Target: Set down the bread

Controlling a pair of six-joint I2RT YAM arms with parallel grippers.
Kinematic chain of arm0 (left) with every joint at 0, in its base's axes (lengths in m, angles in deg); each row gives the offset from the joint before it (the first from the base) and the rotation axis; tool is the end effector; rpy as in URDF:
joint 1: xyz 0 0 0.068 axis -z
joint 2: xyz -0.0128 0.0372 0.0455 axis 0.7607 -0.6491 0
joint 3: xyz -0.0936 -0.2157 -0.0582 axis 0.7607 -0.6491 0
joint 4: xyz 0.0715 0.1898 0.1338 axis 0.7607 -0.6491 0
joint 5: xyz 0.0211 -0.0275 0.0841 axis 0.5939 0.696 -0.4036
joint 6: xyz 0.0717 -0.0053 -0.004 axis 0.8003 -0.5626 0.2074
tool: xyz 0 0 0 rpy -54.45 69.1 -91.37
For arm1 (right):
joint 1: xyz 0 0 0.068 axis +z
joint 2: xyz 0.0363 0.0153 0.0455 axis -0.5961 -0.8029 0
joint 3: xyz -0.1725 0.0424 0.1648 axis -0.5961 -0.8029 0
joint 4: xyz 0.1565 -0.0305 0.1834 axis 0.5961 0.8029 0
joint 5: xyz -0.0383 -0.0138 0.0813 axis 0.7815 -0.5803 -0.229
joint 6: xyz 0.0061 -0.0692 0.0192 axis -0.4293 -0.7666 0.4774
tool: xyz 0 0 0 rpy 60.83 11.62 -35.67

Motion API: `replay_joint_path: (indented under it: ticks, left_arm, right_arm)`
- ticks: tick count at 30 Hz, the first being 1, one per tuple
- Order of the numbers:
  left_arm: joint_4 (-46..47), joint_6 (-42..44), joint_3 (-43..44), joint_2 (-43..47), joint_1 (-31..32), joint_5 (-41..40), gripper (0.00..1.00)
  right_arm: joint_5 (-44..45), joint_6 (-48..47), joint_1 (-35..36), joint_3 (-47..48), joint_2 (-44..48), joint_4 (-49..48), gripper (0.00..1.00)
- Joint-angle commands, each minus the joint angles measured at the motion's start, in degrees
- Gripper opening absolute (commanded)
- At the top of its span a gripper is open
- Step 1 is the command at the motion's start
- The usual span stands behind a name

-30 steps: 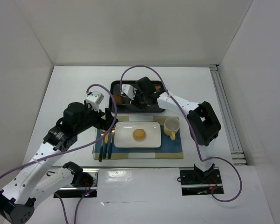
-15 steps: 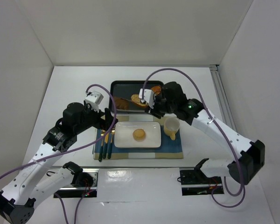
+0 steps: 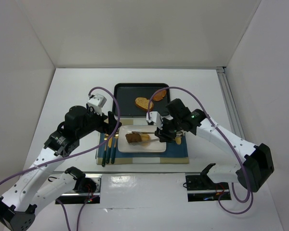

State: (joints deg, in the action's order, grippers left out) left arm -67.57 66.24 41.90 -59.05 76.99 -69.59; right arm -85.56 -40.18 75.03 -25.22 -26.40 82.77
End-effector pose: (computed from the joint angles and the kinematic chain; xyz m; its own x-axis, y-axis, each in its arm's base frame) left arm 0.1761 -0.1001 0.3057 -0.4318 -0.0959 -0.8969 0.4599 0.8320 -0.3104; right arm 0.1788 0.1740 0.2269 -0.0597 -0.7654 -0.6408 -0.9912 0.1215 -0.0528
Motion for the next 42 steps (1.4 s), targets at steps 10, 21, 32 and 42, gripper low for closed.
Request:
replay_joint_path:
  ticks: [10, 21, 32, 42]
  left_arm:
    - [1.5, 0.4, 0.4, 0.4, 0.1, -0.4, 0.98]
    - [1.5, 0.4, 0.4, 0.4, 0.1, -0.4, 0.98]
    - [1.5, 0.4, 0.4, 0.4, 0.1, -0.4, 0.98]
    - [1.5, 0.4, 0.4, 0.4, 0.1, 0.2, 0.98]
  right_arm:
    - [-2.4, 1.1, 0.4, 2.5, 3.2, 0.1, 0.66]
    - [-3.5, 1.1, 0.4, 8.9, 7.2, 3.4, 0.67]
    - [16.8, 1.1, -5.4, 1.6, 6.0, -15.7, 0.67]
    - [12.5, -2.2, -23.1, 9.0, -14.3, -25.4, 0.64]
